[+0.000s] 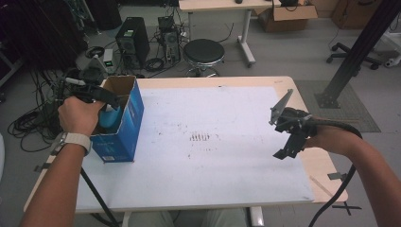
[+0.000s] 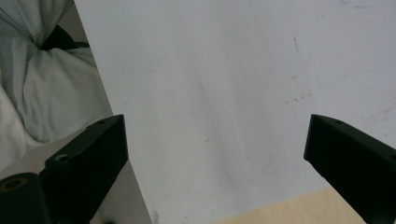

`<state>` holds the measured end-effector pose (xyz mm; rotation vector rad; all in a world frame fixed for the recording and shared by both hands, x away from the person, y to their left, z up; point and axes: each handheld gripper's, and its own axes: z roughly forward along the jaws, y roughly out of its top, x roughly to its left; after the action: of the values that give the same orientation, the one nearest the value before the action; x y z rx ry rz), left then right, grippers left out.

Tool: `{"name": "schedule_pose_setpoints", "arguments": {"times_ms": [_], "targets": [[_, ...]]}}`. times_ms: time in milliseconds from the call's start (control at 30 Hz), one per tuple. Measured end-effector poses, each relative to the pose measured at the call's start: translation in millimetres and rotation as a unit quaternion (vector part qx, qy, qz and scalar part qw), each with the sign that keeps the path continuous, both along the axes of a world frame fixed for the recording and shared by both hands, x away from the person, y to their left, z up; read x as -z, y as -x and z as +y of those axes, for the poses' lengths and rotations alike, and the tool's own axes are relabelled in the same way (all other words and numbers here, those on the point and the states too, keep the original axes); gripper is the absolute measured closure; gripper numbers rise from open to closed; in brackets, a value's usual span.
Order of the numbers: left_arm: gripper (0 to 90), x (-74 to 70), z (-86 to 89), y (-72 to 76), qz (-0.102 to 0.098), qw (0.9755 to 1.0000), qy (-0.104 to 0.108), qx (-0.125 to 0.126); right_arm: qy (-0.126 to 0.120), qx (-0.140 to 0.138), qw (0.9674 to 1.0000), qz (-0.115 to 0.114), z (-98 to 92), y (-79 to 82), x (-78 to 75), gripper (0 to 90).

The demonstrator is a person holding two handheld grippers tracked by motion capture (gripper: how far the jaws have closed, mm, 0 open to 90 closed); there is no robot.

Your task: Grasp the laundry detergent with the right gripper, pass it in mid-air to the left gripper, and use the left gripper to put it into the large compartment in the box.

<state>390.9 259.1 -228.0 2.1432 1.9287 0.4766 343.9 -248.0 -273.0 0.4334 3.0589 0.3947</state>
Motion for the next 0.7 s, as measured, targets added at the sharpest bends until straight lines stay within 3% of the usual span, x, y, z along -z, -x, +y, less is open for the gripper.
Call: {"name": "schedule_pose_setpoints", "arguments": {"times_ms": [333,700], "targets": [[14.3,-28.2,-18.3,10.5,-0.003,0.9994,0.005,0.033,-0.001,-0.002,1.0,-0.005,1.9,2.2,-5.4,6.2],[12.0,-44.1,-41.8,19.9,0.0,0.997,0.017,0.075,0.002,-0.005,1.0,-0.005,3.0,5.5,-9.8,6.2]]}}
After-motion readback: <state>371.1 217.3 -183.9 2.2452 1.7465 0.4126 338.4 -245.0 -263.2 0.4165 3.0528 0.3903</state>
